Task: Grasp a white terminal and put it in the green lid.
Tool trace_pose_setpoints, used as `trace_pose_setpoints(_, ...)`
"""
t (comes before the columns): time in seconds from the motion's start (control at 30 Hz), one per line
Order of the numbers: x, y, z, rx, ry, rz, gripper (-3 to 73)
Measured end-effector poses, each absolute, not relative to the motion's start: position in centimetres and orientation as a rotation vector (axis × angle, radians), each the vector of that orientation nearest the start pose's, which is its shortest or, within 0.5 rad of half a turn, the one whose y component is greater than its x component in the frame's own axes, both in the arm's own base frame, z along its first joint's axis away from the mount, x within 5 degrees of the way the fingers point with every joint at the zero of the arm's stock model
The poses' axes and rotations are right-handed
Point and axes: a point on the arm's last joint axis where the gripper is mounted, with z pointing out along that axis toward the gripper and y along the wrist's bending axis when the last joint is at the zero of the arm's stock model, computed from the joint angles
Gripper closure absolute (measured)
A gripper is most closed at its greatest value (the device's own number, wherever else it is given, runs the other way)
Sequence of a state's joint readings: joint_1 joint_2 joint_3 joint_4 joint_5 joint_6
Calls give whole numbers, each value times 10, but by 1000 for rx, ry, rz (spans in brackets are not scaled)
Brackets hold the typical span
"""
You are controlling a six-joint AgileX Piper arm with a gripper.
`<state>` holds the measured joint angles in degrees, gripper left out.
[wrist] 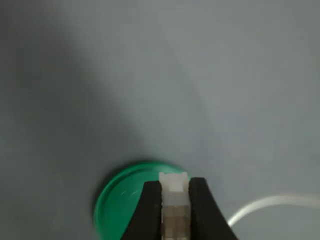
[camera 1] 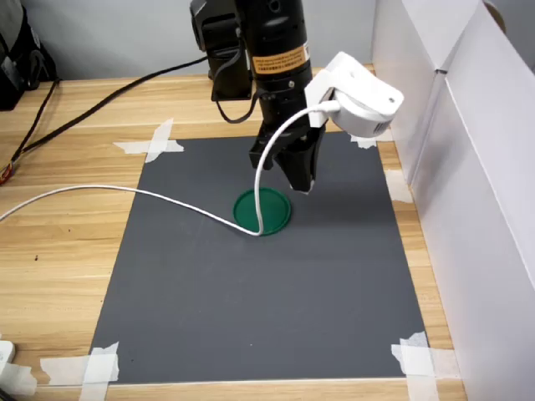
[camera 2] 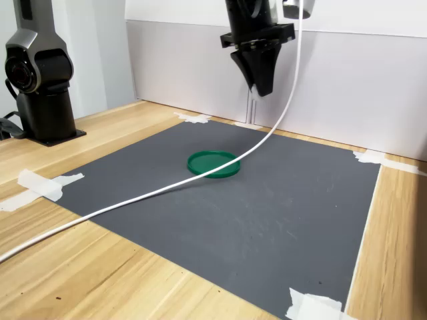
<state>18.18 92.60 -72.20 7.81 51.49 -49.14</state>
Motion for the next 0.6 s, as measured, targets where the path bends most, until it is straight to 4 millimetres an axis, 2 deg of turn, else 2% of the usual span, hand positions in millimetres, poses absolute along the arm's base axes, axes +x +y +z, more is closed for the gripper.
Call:
trace_pose_setpoints(0.33, 305, 73, 239, -1397, 2378, -21, 613)
trace_pose_setpoints(0.6, 294, 67, 215, -1462, 2375, -27, 613)
